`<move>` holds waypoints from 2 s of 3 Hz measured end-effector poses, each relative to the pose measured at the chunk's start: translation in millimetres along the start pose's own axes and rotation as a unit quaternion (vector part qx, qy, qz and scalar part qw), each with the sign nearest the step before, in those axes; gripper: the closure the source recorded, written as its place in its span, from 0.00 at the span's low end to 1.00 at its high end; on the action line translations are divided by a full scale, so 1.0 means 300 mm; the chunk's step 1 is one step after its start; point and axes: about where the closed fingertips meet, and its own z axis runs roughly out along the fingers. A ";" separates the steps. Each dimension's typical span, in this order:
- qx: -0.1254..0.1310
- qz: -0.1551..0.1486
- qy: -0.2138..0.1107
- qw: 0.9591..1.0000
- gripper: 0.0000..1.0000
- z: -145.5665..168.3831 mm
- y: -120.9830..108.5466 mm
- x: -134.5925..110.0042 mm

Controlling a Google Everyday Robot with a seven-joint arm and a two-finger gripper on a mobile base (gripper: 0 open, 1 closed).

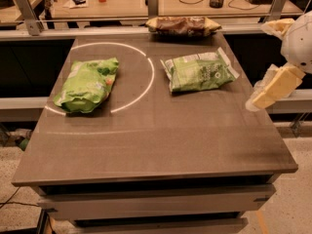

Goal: Move green jalapeno chip bag near green rice chip bag

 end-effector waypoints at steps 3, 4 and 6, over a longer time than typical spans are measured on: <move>-0.025 0.007 0.006 1.000 0.00 0.274 -0.165 0.019; -0.059 0.008 0.005 0.998 0.00 0.359 -0.185 -0.009; -0.067 0.001 -0.014 0.998 0.00 0.393 -0.178 -0.018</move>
Offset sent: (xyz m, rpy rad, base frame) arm 0.1008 -0.0038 -0.0455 -0.0205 0.0218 -0.0457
